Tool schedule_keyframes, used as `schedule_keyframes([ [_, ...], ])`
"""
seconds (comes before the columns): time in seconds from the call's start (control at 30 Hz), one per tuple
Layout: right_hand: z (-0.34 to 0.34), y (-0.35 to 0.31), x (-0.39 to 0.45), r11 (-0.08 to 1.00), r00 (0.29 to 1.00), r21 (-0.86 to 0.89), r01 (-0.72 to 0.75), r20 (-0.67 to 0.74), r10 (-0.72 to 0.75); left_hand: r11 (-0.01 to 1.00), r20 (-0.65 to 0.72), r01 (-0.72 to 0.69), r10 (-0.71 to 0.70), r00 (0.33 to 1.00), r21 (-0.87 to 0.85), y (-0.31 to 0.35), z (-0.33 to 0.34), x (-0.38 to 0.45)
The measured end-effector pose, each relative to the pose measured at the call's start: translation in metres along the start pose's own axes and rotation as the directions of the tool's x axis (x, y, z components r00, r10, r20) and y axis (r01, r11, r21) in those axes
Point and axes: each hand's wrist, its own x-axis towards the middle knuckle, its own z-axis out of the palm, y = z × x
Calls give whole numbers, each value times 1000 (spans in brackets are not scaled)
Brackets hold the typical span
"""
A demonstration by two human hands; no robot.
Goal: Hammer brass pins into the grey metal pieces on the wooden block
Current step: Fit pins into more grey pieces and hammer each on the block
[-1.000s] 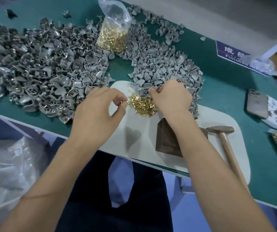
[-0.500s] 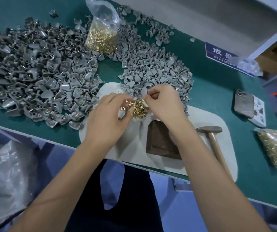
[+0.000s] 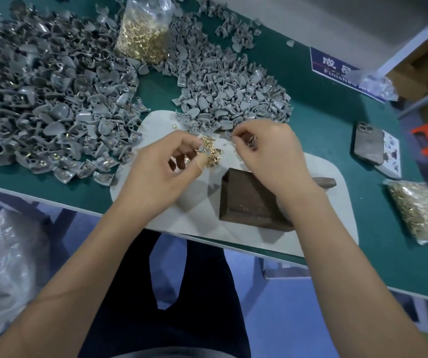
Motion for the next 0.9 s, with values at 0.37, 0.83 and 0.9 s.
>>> schedule_keyframes([
  [0.37,26,-1,11,956,962,160,-245,162,219,999,119,-49,51,992,-20,-2,-1,-2],
  [0.83,12,2,-2,845,958,452,-284,96,271,998,37,-54,54,998,10,23,-9,-4],
  [0.9,4,3,-19,678,955,693,-247,55,292,997,72,-80,79,994,9,33,-9,-10],
])
